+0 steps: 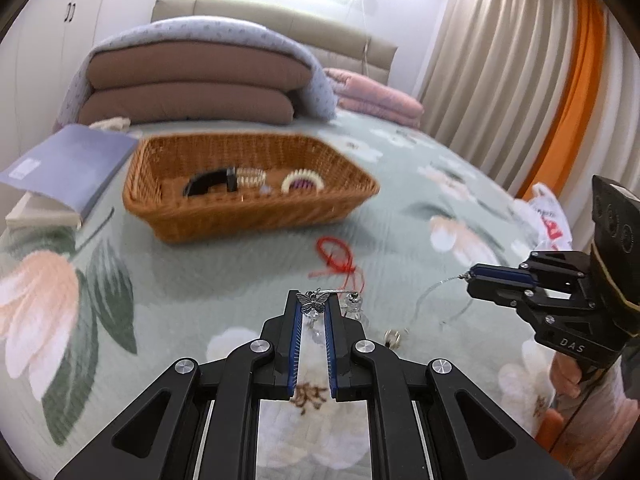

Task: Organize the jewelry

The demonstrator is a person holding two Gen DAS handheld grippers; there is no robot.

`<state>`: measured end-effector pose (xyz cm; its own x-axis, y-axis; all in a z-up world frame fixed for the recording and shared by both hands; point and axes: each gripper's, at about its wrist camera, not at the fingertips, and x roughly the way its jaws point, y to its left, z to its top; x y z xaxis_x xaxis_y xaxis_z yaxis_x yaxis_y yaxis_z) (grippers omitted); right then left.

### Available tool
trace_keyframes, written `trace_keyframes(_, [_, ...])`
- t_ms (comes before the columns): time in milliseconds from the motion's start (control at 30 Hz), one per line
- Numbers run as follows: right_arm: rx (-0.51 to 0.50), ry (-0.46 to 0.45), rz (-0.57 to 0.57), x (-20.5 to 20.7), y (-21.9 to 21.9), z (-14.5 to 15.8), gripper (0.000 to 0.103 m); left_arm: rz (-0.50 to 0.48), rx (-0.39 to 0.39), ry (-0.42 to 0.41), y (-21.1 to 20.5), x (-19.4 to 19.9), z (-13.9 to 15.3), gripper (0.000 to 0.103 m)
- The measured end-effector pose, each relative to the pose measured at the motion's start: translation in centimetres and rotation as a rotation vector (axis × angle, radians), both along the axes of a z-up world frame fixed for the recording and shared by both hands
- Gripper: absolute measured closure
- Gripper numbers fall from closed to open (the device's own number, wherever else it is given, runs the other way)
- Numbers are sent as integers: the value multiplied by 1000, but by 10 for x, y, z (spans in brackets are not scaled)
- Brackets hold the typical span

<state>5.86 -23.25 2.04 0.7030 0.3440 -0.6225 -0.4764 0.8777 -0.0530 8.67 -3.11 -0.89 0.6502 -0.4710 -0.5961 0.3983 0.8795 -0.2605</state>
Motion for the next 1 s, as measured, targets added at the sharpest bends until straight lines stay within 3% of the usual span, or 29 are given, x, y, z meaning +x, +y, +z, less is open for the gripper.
trace_keyframes(333, [125, -46, -112, 80, 1, 48, 92, 21, 9, -119, 6, 42, 59, 92])
trace_keyframes(500, [177, -18, -160, 130, 5, 54, 92, 43, -27, -120, 9, 81, 68, 92])
trace_keyframes(733, [208, 51, -239, 193, 13, 43, 92, 134, -26, -103, 12, 147, 60, 92])
trace_keyframes(1000, [180, 182, -310, 238, 27, 2, 92, 178, 34, -61, 5, 188, 41, 92])
